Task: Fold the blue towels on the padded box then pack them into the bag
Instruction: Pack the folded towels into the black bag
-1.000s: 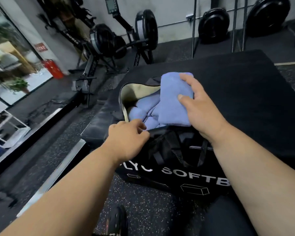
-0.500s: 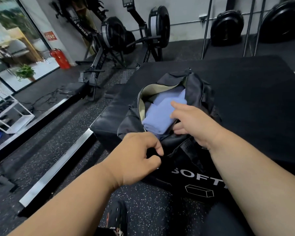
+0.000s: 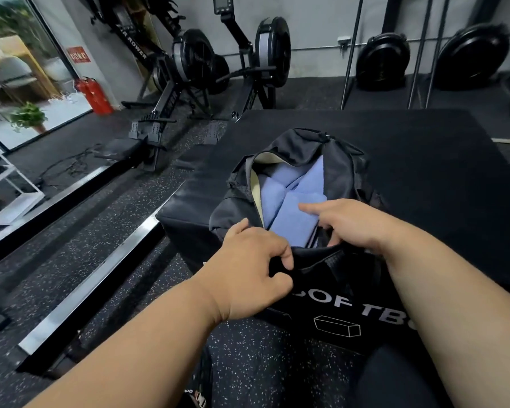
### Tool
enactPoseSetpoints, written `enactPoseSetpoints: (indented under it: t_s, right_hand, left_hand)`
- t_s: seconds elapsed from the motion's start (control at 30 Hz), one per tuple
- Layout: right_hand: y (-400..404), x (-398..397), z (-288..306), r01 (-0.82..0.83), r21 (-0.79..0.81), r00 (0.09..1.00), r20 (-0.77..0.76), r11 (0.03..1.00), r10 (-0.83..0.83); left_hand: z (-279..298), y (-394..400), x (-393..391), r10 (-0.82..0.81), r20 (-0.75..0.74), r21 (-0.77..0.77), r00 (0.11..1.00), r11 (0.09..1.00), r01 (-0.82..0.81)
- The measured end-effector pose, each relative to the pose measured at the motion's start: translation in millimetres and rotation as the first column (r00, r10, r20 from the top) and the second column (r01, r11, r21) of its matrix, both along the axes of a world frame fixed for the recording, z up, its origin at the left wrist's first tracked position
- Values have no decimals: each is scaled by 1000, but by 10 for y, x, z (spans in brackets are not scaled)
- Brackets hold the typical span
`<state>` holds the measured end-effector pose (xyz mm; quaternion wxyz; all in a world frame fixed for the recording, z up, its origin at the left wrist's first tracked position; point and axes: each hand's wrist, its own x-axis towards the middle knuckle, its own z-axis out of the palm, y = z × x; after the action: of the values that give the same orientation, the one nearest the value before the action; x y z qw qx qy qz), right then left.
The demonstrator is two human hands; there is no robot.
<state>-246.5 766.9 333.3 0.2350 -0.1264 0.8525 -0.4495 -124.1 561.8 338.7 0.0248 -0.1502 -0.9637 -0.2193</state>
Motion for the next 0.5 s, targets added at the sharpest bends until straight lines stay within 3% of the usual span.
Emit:
enactPoseSetpoints:
  t_s: [0.3,0.5]
  right_hand:
    - [-54,56,-171,1,33,1000,-11,999,0]
    - [-94,111,-43,-112,141,990,-72,984,123]
  left_hand:
    - [-79,5,22,31,5,11,999,999,-32]
    - [-135,-16,42,40,-4,-50,999,998,-40]
